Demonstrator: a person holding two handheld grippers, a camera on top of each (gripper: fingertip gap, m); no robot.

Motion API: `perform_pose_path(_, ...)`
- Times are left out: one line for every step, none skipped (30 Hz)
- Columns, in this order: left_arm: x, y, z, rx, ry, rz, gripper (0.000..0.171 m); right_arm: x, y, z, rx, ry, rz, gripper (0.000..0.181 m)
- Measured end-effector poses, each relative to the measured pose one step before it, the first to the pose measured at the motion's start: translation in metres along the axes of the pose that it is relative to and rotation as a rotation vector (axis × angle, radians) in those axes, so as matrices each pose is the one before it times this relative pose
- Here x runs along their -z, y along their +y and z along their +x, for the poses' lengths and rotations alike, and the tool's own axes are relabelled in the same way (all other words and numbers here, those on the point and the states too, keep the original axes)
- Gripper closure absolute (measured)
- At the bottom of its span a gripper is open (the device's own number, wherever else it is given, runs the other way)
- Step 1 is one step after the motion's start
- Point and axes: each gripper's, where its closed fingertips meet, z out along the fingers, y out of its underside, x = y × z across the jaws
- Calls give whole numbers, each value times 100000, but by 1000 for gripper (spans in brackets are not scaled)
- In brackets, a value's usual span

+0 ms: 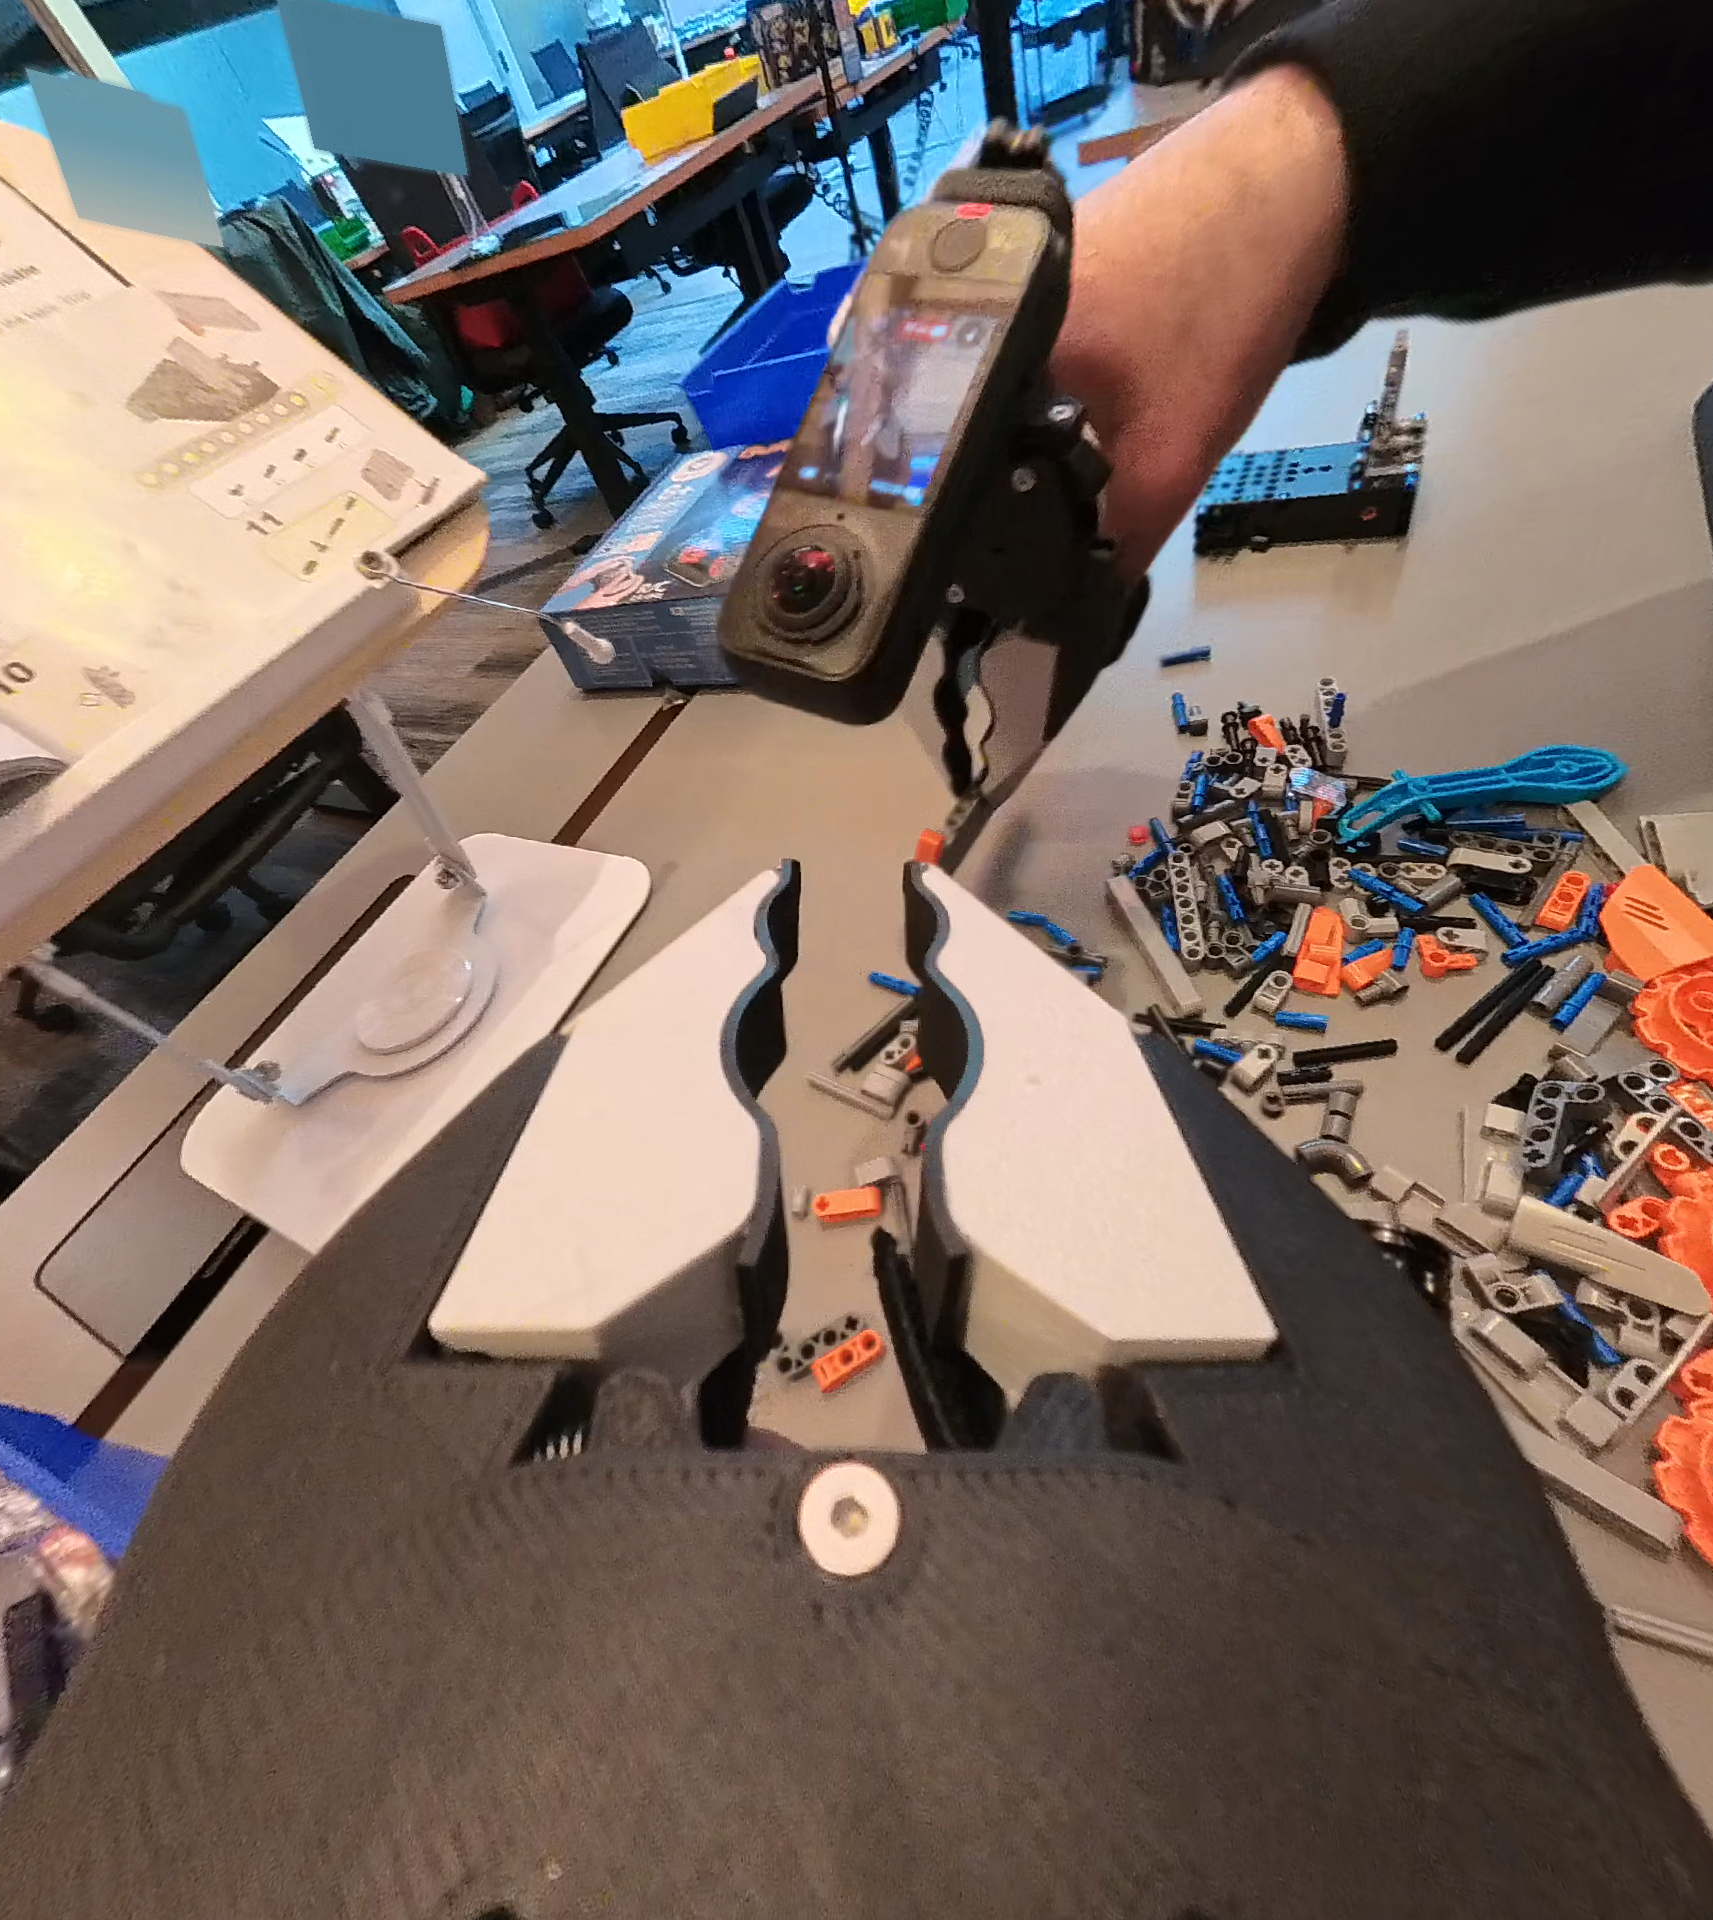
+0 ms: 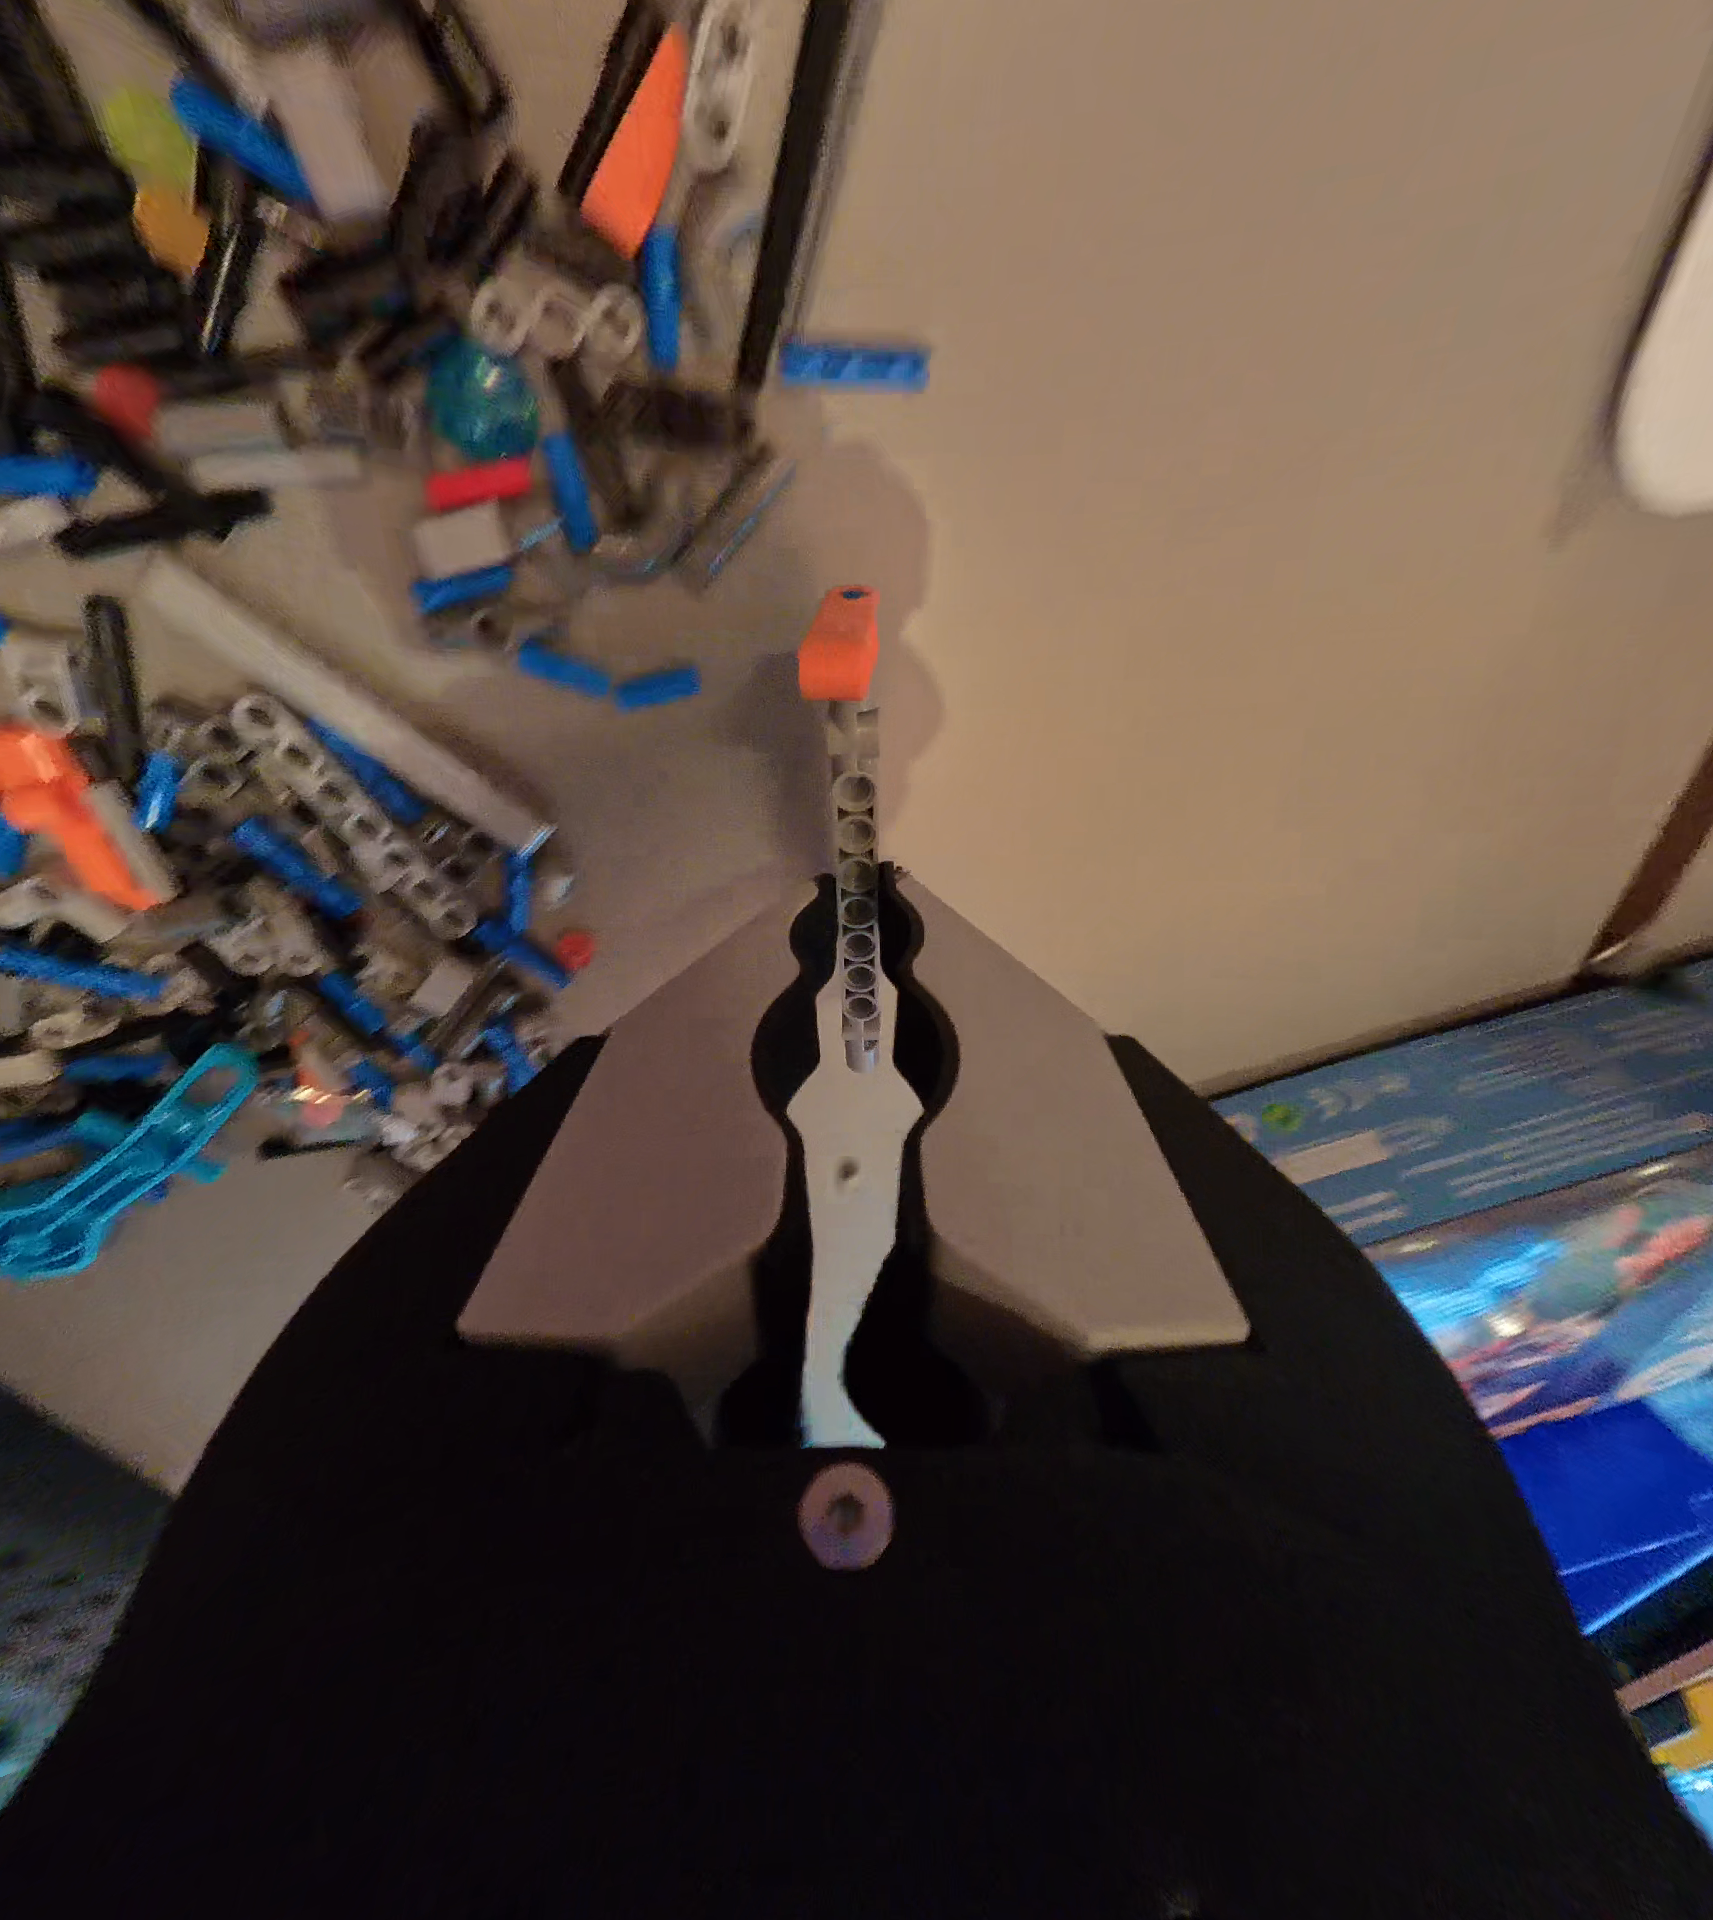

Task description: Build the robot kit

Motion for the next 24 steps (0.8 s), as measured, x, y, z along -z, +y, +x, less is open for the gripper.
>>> perform_pose_path(196, -81, -359, -187, -1504, 281, 154, -56, -918, 1011, 1826, 2175, 1481, 176)
perform_pose_path(244, -133, -395, -172, -1600, 446, 154, -138, -765, 1273, 417, 3555, -227, 176)
perform_pose_path(284, -176, -359, -37, -1184, 626, 154, -238, -757, 1078, 1676, 2799, -585, 176)
perform_pose_path(327, -218, -405, 145, -1224, 844, 154, -279, -885, 834, 2038, 1696, 137, 176)
perform_pose_path(334, -254, -433, 339, -1361, 1003, 154, -237, -888, 925, 795, 2317, -241, 176)
perform_pose_path(347, -268, -444, 336, -1363, 1138, 154, -244, -857, 852, 1673, 2469, -720, 176)
perform_pose_path(356, -273, -436, 325, -1322, 1221, 155, -291, -875, 615, 2193, 1323, -711, 176)
perform_pose_path(340, -217, -423, 210, -1307, 903, 155, -315, -950, 526, 1825, 750, -194, 176)
perform_pose_path(370, -227, -518, -170, -1911, 864, 155, -271, -1034, 471, 962, 505, 546, 176)
perform_pose_path(402, -258, -540, -306, -2050, 1019, 156, -223, -1106, 311, 1087, -255, 1061, 176)
perform_pose_path(388, -250, -471, -123, -1443, 800, 156, -217, -1165, 265, 1638, -183, 1536, 176)
perform_pose_path(395, -290, -462, 195, -1319, 923, 156, -250, -1074, 302, 1461, 11, 993, 176)
perform_pose_path(396, -341, -466, 329, -1378, 1282, 156, -255, -1109, 277, 1437, -26, 1524, 176)
perform_pose_path(405, -350, -447, 214, -1341, 1330, 156, -220, -1310, 133, 1972, -526, 3023, 176)
perform_pose_path(401, -342, -421, 170, -1258, 1239, 156, -142, -1363, 65, 2547, -250, 3589, 176)
perform_pose_path(372, -345, -391, 49, -1098, 1216, 156, -49, -1158, 267, 1439, 842, 2007, 176)
perform_pose_path(367, -339, -370, -21, -1225, 1249, 156, 27, -1181, 132, 1957, 420, 1898, 176)
perform_pose_path(333, -332, -369, -32, -1285, 1254, 157, 79, -1342, 5, 3816, 561, 2764, 176)
perform_pose_path(310, -314, -337, -91, -1169, 1165, 157, 86, -1388, 76, 4289, 1467, 2863, 176)
perform_pose_path(290, -288, -297, -185, -1075, 1081, 157, -17, -1186, 42, 3378, 1005, 1574, 176)
perform_pose_path(277, -262, -267, -279, -947, 880, 157, -123, -1022, 14, 3210, 727, 508, 176)
perform_pose_path(251, -266, -263, -190, -929, 890, 157, -130, -1104, -3, 4332, 1327, 1373, 176)
perform_pose_path(250, -273, -234, 71, -739, 951, 157, -129, -789, 53, 3817, 1502, -106, 176)
perform_pose_path(235, -268, -195, 53, -572, 927, 157, -64, -564, 135, 3296, 1537, -822, 176)
